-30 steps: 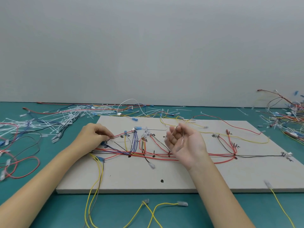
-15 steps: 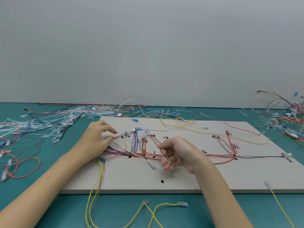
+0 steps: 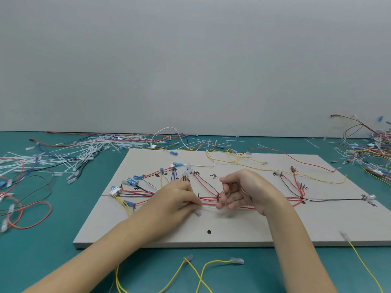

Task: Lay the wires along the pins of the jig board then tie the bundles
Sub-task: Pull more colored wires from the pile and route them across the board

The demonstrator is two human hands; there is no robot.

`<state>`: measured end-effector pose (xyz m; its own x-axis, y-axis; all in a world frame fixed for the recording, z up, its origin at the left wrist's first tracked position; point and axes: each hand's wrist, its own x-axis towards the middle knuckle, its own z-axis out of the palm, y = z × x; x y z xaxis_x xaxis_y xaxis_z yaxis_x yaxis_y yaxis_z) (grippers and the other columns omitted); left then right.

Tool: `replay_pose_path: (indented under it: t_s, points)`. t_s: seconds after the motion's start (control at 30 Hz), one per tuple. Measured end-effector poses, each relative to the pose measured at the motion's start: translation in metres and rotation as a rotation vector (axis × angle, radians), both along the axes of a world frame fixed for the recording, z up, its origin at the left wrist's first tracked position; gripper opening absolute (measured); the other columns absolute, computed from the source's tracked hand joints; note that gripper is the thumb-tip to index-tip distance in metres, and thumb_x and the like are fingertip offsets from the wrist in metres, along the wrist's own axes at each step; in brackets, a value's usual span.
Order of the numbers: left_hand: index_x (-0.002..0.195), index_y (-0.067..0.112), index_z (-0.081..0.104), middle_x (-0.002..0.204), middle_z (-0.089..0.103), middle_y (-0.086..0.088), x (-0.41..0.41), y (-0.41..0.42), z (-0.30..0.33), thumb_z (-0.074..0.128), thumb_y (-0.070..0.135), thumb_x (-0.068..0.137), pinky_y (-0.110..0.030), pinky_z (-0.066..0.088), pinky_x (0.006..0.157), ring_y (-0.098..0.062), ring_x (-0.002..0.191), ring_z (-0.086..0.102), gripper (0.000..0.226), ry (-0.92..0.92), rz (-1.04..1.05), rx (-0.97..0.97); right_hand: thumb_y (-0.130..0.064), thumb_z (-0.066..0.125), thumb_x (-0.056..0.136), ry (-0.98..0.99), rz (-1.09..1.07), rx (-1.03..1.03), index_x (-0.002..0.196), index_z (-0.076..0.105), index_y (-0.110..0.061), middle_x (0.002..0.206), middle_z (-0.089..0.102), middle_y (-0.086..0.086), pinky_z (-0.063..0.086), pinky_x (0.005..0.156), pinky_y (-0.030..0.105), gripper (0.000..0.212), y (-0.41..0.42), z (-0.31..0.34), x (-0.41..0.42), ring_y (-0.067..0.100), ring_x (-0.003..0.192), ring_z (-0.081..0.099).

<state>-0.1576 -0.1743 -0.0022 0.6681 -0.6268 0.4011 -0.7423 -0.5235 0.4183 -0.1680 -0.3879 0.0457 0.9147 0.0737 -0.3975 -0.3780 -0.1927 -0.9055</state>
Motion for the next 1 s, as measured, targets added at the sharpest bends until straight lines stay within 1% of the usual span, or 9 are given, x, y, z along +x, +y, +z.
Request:
replay_pose_path:
  t_s: [0.2,0.27,0.37,0.47,0.63,0.73,0.83,0.93,1.0]
  points:
    - [0.109,0.021,0.073,0.092,0.057,0.003,-0.006,-0.006,-0.001,0.052,0.025,0.098,-0.030,0.042,0.085,-0.014,0.092,0.050,0.024,-0.062,0.022,0.110,-0.016,0.047,0.095,-0.054,-0.145,0.059,0.065,0.060,-0.007,0.082,0.074,0.017,0.053,0.047,0.021,0.033,-0.015,0.003,0.001,0.025,0.068,0.073]
    - [0.112,0.021,0.072,0.094,0.056,0.004,-0.008,-0.008,0.000,0.047,0.031,0.100,-0.033,0.042,0.086,-0.015,0.092,0.049,0.029,-0.077,0.038,0.146,-0.015,0.049,0.094,-0.052,-0.192,0.008,0.065,0.062,-0.007,0.079,0.075,0.012,0.049,0.043,0.019,0.033,-0.022,0.004,0.000,0.021,0.062,0.072]
    - [0.117,0.025,0.069,0.098,0.055,0.005,-0.007,-0.007,0.000,0.041,0.036,0.101,-0.037,0.042,0.087,-0.015,0.094,0.048,0.034,-0.082,0.049,0.206,-0.016,0.056,0.090,-0.026,-0.228,-0.185,0.060,0.062,-0.008,0.055,0.065,0.005,0.028,0.034,0.016,0.032,-0.031,0.004,-0.002,0.011,0.033,0.044]
    - [0.124,0.031,0.065,0.102,0.053,0.006,-0.008,-0.008,-0.001,0.038,0.041,0.099,-0.038,0.042,0.088,-0.015,0.097,0.045,0.037,-0.087,0.060,0.260,-0.017,0.061,0.087,-0.006,-0.213,-0.316,0.061,0.069,-0.006,0.041,0.044,0.000,0.018,0.030,0.017,0.029,-0.037,0.002,-0.003,0.011,0.033,0.021]
    - [0.136,0.042,0.049,0.109,0.044,0.009,-0.009,-0.010,-0.008,0.034,0.054,0.097,-0.033,0.036,0.092,-0.012,0.100,0.036,0.043,-0.125,0.102,0.336,-0.023,0.077,0.078,-0.083,-0.243,-0.530,0.060,0.070,-0.008,0.047,0.042,-0.001,0.025,0.044,0.022,0.025,-0.040,-0.005,-0.002,0.015,0.041,0.031]
    - [0.141,0.047,0.039,0.109,0.039,0.010,-0.009,-0.011,-0.010,0.031,0.059,0.095,-0.029,0.030,0.093,-0.011,0.102,0.031,0.049,-0.122,0.113,0.355,-0.033,0.082,0.072,-0.143,-0.311,-0.634,0.068,0.073,-0.006,0.051,0.045,0.001,0.031,0.053,0.026,0.029,-0.043,-0.010,0.002,0.018,0.049,0.040]
    - [0.144,0.049,0.031,0.109,0.034,0.011,-0.008,-0.012,-0.011,0.030,0.062,0.094,-0.029,0.027,0.097,-0.011,0.105,0.029,0.052,-0.108,0.134,0.380,-0.036,0.085,0.069,-0.168,-0.370,-0.626,0.072,0.072,-0.005,0.053,0.051,0.001,0.034,0.053,0.026,0.034,-0.045,-0.012,0.004,0.018,0.051,0.045]
    - [0.145,0.049,0.028,0.109,0.032,0.011,-0.008,-0.011,-0.011,0.030,0.064,0.093,-0.028,0.026,0.098,-0.010,0.106,0.028,0.054,-0.090,0.142,0.387,-0.033,0.086,0.069,-0.144,-0.362,-0.576,0.068,0.067,-0.005,0.044,0.044,-0.002,0.027,0.048,0.025,0.034,-0.049,-0.012,0.004,0.016,0.043,0.037]
    - [0.146,0.049,0.027,0.109,0.032,0.011,-0.008,-0.011,-0.012,0.030,0.065,0.092,-0.029,0.026,0.100,-0.011,0.107,0.028,0.055,-0.082,0.141,0.388,-0.027,0.084,0.072,-0.111,-0.322,-0.511,0.069,0.063,-0.004,0.055,0.046,0.004,0.026,0.050,0.025,0.032,-0.054,-0.012,0.004,0.019,0.049,0.035]
